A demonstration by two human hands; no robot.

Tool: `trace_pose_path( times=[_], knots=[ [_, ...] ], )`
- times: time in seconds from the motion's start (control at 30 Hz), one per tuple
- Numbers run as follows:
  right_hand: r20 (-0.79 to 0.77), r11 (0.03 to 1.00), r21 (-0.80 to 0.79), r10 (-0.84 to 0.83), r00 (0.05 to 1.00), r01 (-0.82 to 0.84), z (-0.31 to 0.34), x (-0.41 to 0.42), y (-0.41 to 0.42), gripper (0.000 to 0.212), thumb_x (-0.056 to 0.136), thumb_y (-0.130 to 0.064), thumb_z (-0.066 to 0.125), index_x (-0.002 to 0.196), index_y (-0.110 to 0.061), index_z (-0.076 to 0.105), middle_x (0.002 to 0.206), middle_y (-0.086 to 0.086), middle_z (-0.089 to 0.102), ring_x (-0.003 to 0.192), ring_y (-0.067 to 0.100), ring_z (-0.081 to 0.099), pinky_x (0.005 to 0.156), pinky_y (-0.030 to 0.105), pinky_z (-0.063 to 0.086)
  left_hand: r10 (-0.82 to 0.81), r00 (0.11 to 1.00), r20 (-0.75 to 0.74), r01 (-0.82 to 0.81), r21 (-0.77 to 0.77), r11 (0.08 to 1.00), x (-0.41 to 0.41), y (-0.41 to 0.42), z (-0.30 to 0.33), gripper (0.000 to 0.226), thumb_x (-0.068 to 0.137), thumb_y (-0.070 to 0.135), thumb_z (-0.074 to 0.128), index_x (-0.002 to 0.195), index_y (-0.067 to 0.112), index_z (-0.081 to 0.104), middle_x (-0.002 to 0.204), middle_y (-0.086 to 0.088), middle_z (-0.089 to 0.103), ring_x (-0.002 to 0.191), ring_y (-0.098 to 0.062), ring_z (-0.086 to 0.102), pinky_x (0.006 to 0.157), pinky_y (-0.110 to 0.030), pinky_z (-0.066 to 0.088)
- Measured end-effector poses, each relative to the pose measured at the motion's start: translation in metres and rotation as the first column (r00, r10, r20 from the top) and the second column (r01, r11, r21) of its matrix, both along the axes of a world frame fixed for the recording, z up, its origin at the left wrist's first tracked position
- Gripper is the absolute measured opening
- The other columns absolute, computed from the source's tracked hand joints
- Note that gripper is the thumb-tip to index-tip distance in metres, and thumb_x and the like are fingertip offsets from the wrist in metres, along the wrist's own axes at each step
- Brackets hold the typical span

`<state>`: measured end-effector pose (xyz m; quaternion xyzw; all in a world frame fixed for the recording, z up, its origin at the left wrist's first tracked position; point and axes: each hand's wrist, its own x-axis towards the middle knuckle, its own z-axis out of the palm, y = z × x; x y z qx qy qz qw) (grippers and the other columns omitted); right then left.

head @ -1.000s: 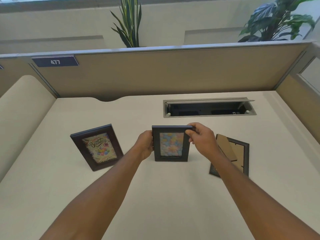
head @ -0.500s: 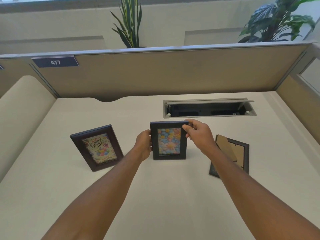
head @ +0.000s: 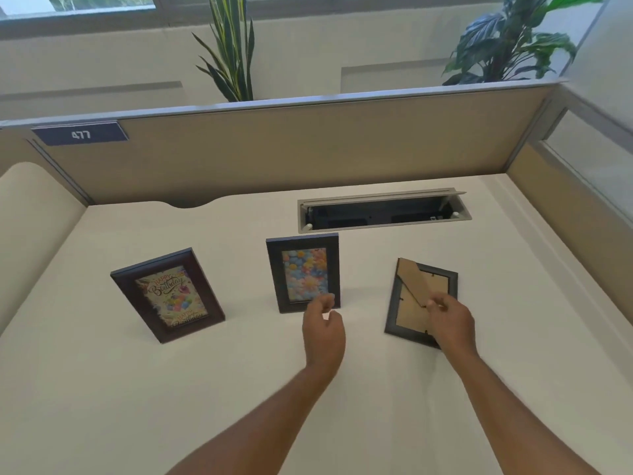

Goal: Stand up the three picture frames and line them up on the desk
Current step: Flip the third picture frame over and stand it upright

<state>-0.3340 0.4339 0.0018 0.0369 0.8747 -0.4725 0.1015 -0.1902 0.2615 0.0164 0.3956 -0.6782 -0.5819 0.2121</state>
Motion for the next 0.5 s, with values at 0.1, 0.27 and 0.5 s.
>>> trace_pose_path(
  times=[0.1, 0.27, 0.5],
  knots=[
    [-0.001, 0.998, 0.057, -0.005, 1.0, 0.005, -0.005, 0.006, 0.021, 0.035, 0.096, -0.012, 0.053, 0.129, -0.009, 0.063, 0.127, 0.014, 0.064, 0.106, 0.027, 0.061, 0.083, 0.029, 0.048, -0.33, 0.93, 0.16, 0.337, -0.018, 0.941, -0.022, 0.025, -0.003, 0.042, 0.093, 0.01, 0.05, 0.133, 0.021, 0.055, 0.136, 0.001, 0.056, 0.127, -0.016, 0.05, 0.105, -0.03, 0.042],
    [0.073, 0.988, 0.154, 0.003, 0.997, -0.015, -0.01, 0.01, 0.039, 0.043, 0.095, -0.011, 0.056, 0.137, -0.004, 0.053, 0.133, 0.019, 0.06, 0.114, 0.035, 0.06, 0.083, 0.031, 0.046, -0.497, 0.781, 0.378, 0.513, 0.065, 0.856, -0.058, 0.05, -0.01, 0.056, 0.094, 0.02, 0.053, 0.148, 0.016, 0.039, 0.149, -0.009, 0.047, 0.129, -0.024, 0.049, 0.1, -0.031, 0.042],
    [0.149, 0.993, 0.121, -0.029, 0.988, 0.011, -0.015, 0.014, 0.039, 0.05, 0.091, -0.004, 0.051, 0.141, -0.005, 0.049, 0.136, 0.017, 0.059, 0.119, 0.035, 0.058, 0.094, 0.037, 0.05, -0.433, 0.838, 0.333, 0.401, 0.164, 0.901, -0.075, 0.073, -0.015, 0.059, 0.083, 0.008, 0.054, 0.14, 0.017, 0.046, 0.131, -0.007, 0.056, 0.112, -0.022, 0.057, 0.092, -0.036, 0.055]
  ],
)
